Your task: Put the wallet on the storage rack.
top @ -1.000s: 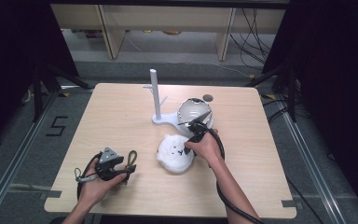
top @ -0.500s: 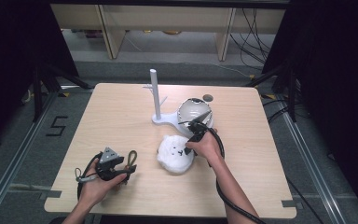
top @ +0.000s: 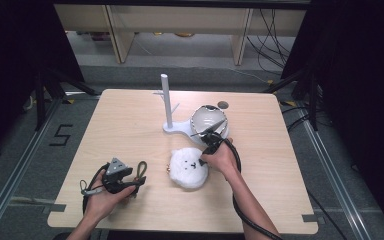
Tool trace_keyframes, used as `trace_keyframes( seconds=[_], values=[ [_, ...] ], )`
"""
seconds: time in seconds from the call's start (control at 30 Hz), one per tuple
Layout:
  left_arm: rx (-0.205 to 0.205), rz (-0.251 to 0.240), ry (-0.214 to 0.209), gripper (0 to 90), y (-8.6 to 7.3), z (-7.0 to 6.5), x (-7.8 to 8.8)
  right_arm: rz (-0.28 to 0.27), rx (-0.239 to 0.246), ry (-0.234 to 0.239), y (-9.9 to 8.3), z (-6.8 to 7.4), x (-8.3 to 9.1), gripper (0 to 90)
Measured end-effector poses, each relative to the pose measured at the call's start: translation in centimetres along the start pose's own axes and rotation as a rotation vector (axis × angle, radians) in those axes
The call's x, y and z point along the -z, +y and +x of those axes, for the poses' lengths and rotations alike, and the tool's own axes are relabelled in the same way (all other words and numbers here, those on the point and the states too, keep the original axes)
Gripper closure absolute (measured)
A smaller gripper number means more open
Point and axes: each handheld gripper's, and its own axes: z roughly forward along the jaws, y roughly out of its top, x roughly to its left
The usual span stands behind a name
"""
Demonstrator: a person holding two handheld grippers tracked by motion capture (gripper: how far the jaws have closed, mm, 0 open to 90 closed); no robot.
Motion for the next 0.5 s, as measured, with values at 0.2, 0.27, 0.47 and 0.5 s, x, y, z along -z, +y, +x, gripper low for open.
trace_keyframes(
  seconds=[0.2, 0.27, 0.47, 0.5],
  values=[
    [-0.001, 0.002, 0.001, 34.0, 0.0, 0.0, 0.0, -0.052, 0.025, -0.002, -0.6, 0.5, 1.1, 83.8],
    [-0.001, 0.002, 0.001, 34.0, 0.0, 0.0, 0.0, -0.100, 0.075, -0.002, -0.7, 0.4, 1.4, 84.0],
    [0.000, 0.000, 0.002, 34.0, 0.0, 0.0, 0.0, -0.135, 0.095, -0.002, -1.2, 0.6, 2.5, 84.3],
    [0.000, 0.000, 0.002, 34.0, 0.0, 0.0, 0.0, -0.139, 0.109, -0.012, -1.2, 0.5, 2.7, 84.3]
  ],
)
